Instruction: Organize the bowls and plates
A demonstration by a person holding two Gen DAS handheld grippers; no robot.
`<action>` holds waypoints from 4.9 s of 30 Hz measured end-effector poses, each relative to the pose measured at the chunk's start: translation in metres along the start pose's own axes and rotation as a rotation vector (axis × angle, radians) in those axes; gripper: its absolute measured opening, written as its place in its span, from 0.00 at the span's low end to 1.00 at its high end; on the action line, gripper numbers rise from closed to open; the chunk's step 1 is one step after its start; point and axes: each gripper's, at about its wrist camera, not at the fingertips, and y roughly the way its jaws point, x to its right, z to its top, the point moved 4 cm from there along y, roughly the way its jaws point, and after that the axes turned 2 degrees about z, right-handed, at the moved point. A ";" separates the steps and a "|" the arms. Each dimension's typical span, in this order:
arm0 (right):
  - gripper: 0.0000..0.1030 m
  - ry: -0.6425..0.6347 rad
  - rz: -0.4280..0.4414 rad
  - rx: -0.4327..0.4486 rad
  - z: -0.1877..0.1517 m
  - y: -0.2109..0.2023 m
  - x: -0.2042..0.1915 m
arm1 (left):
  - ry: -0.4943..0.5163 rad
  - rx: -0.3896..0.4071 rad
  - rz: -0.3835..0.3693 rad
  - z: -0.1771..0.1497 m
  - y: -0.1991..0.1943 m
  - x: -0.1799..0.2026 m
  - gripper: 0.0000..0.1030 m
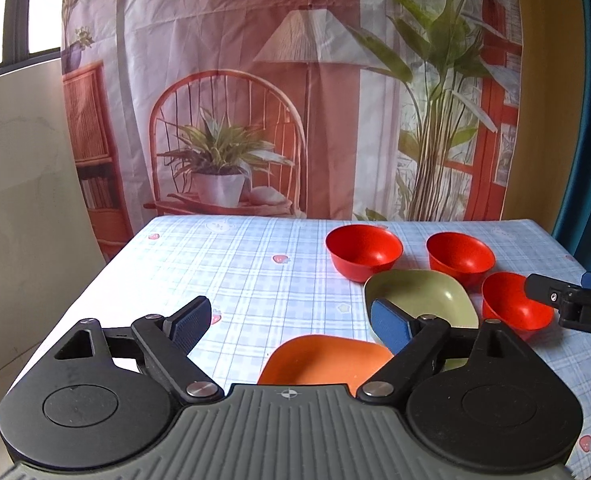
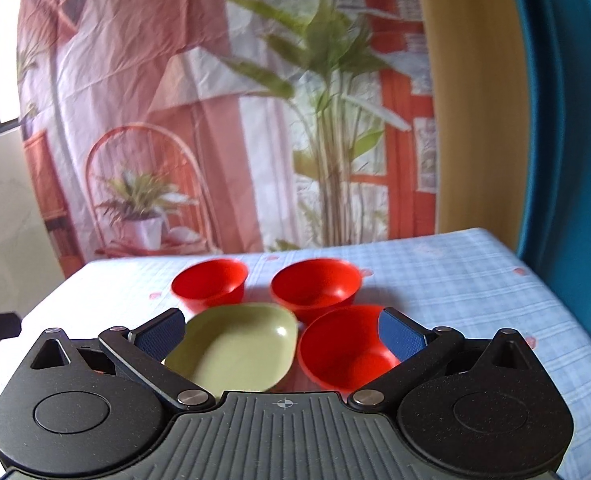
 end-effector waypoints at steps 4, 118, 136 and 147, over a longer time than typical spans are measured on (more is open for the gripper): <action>0.95 -0.003 0.066 -0.073 -0.022 0.011 -0.014 | -0.014 -0.068 0.020 -0.019 0.016 -0.010 0.82; 0.27 0.090 0.170 -0.324 -0.032 0.007 0.029 | 0.067 -0.278 -0.318 -0.029 0.122 0.059 0.36; 0.21 0.115 0.114 -0.400 -0.025 0.121 0.016 | -0.036 -0.358 -0.336 -0.028 0.193 0.053 0.21; 0.19 0.074 0.086 -0.403 -0.023 0.144 0.014 | -0.033 -0.375 -0.378 -0.040 0.203 0.058 0.17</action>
